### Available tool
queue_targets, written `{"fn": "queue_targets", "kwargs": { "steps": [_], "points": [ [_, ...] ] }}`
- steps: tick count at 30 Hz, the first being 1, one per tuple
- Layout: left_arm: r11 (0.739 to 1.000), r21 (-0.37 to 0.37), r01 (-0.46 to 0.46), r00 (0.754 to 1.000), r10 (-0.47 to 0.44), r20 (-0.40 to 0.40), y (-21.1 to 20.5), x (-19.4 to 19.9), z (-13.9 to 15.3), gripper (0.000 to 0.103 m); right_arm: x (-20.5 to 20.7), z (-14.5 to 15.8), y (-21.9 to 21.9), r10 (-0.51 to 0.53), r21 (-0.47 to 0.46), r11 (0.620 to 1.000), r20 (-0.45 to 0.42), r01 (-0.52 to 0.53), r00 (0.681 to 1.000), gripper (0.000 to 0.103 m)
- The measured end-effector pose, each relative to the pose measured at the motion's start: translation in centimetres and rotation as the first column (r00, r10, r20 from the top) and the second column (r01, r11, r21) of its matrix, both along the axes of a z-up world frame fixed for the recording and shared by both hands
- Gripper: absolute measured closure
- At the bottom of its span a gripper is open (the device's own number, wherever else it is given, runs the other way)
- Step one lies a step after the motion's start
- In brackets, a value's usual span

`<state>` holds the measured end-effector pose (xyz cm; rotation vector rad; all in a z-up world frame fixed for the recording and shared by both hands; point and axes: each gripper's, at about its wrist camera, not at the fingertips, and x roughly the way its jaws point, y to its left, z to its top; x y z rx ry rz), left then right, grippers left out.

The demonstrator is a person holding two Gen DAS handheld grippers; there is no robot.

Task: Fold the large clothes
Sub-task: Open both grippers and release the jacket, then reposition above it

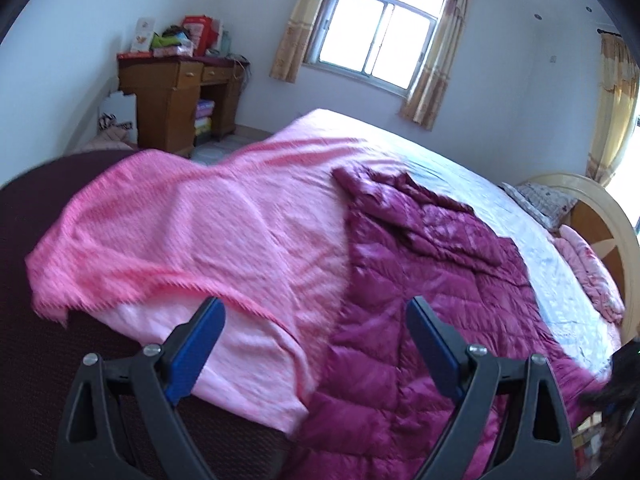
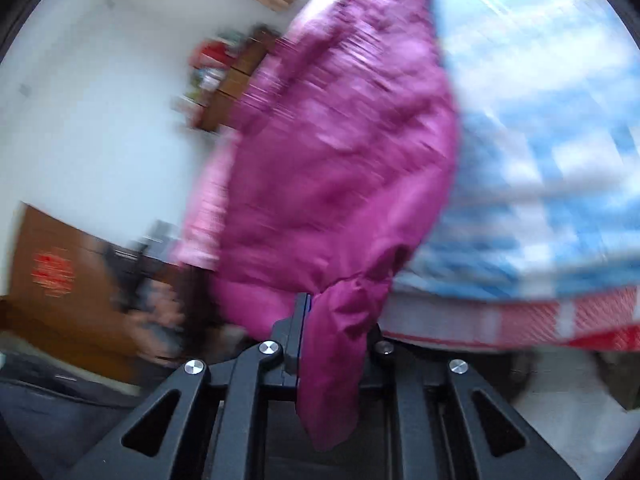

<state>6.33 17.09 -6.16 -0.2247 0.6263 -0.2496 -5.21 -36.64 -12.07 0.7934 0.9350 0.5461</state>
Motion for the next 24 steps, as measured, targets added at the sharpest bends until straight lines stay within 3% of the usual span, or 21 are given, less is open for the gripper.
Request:
{"fn": "queue_targets", "kwargs": {
  "steps": [4,8,11,15,19,24],
  "points": [
    [0.998,0.027,-0.065,0.997,0.064,0.032,1.5,1.4,1.2,0.009,3.7,4.9,-1.5,-0.033,0.089,0.996,0.108,0.023,0.994,0.088],
    [0.994,0.008,-0.106,0.994,0.105,0.04,3.0,2.6,1.6,0.009,8.8,6.9,-3.8,-0.141,0.121,0.985,0.127,0.126,0.982,0.088],
    [0.993,-0.02,-0.12,0.993,0.12,0.003,3.9,4.0,0.8,0.009,12.6,5.5,-6.2,-0.257,0.22,0.946,0.058,0.239,0.965,0.088],
    [0.995,-0.007,-0.101,0.995,0.101,-0.019,3.4,5.1,-0.1,0.009,17.2,3.0,-8.2,-0.356,0.201,0.915,-0.005,0.35,0.934,0.088],
    [1.0,-0.008,-0.013,1.0,0.013,-0.017,1.9,5.9,-0.4,0.009,20.2,-0.1,-9.2,-0.407,0.145,0.897,-0.094,0.417,0.909,0.088],
    [0.987,-0.051,0.151,0.988,-0.15,0.018,-2.0,8.3,0.9,0.005,21.5,-2.1,-10.2,-0.42,0.163,0.885,-0.122,0.436,0.899,0.085]
  ]
}}
